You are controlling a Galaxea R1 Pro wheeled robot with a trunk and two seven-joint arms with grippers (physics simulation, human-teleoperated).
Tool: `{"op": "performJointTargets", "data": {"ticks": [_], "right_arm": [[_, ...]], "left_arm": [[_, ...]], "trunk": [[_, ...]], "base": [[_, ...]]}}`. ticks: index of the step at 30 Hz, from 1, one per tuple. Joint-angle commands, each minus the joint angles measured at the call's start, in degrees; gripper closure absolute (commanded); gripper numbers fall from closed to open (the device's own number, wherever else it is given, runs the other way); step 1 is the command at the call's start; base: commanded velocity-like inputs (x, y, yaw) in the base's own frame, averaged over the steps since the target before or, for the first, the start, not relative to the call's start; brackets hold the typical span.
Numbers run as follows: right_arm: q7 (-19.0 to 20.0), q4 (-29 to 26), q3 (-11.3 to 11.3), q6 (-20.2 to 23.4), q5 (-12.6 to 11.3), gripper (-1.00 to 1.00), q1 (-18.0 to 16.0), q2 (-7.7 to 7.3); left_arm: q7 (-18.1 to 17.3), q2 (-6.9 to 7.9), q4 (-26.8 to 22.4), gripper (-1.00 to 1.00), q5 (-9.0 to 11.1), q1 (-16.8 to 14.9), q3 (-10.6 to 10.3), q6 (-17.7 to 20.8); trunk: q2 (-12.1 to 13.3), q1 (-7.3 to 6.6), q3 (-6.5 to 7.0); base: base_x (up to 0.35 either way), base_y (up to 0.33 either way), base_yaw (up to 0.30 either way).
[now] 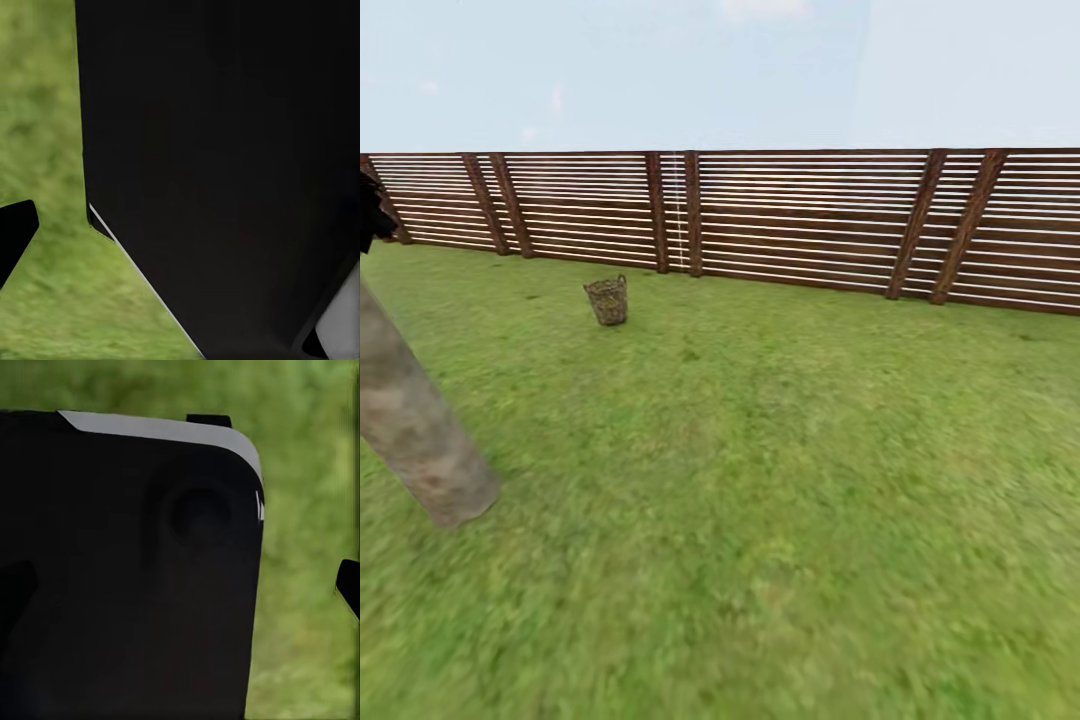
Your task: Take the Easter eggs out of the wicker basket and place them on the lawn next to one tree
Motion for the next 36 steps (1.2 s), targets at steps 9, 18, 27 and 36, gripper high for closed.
{"op": "performJointTargets", "data": {"ticks": [9,18,27,36], "right_arm": [[0.0,-0.1,-0.4,-0.3,-0.4,-1.00,0.0,0.25],[0.1,-0.3,-0.3,-0.3,-0.3,-1.00,0.0,0.31],[0.1,-0.3,0.0,-1.2,0.0,-1.00,0.0,0.25],[0.1,-0.3,0.0,-1.4,0.0,-1.00,0.0,0.16]], "left_arm": [[0.1,-0.02,0.0,-1.00,0.0,0.0,0.4,0.0],[0.1,-0.02,0.0,-1.00,0.0,0.0,0.4,0.0],[0.1,-0.02,0.0,-1.00,0.0,0.0,0.7,0.0],[0.1,-0.02,0.0,-1.00,0.0,0.0,0.8,0.0]], "trunk": [[0.0,0.03,-0.05],[0.0,0.03,-0.05],[0.0,0.03,0.26],[0.0,0.03,0.51]], "base": [[0.336,0.000,0.001],[0.336,0.000,0.000],[0.336,0.000,0.000],[0.336,0.000,-0.033]]}}
